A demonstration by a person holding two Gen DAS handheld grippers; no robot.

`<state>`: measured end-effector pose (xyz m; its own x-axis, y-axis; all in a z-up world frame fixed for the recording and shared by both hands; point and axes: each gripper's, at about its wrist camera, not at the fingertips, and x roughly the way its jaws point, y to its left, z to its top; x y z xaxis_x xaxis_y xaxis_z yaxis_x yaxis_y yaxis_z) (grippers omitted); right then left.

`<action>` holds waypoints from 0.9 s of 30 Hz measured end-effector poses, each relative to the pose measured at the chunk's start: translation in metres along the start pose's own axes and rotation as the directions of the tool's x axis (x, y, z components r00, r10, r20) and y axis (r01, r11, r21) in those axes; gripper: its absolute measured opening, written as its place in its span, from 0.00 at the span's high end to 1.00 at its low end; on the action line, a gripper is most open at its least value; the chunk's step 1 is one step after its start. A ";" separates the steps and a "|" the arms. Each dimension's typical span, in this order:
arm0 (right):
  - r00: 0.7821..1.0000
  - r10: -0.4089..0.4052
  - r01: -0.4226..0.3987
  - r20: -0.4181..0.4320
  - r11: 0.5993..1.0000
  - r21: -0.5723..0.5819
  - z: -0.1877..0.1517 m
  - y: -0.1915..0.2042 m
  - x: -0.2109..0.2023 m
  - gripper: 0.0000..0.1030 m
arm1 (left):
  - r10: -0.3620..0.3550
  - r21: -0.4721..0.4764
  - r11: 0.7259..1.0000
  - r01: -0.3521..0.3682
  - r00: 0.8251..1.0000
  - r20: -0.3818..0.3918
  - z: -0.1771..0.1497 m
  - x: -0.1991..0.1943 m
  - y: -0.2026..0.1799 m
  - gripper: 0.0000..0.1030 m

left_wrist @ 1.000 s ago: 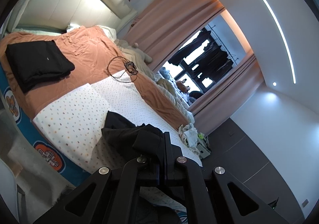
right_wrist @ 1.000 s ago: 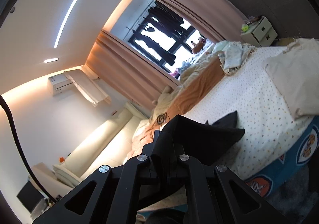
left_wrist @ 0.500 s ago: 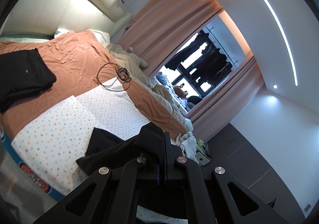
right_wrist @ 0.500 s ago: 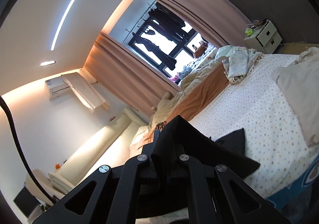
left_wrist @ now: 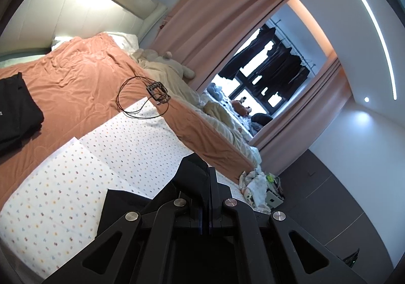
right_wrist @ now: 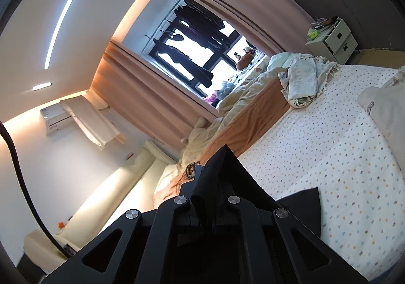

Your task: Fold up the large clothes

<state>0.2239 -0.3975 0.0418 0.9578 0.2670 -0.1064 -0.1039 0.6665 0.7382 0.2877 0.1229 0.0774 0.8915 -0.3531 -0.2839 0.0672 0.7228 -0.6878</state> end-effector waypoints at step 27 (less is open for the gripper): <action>0.952 -0.223 0.245 -0.211 0.966 0.081 -0.038 -0.136 0.181 0.95 | 0.162 -0.099 0.977 -0.187 0.962 -0.220 -0.040 0.219 0.128 0.98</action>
<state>0.4015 -0.4136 -0.1028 0.8783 0.2519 -0.4064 0.1556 0.6531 0.7411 0.4738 0.1145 -0.0992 0.7697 -0.3533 -0.5317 -0.1455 0.7139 -0.6849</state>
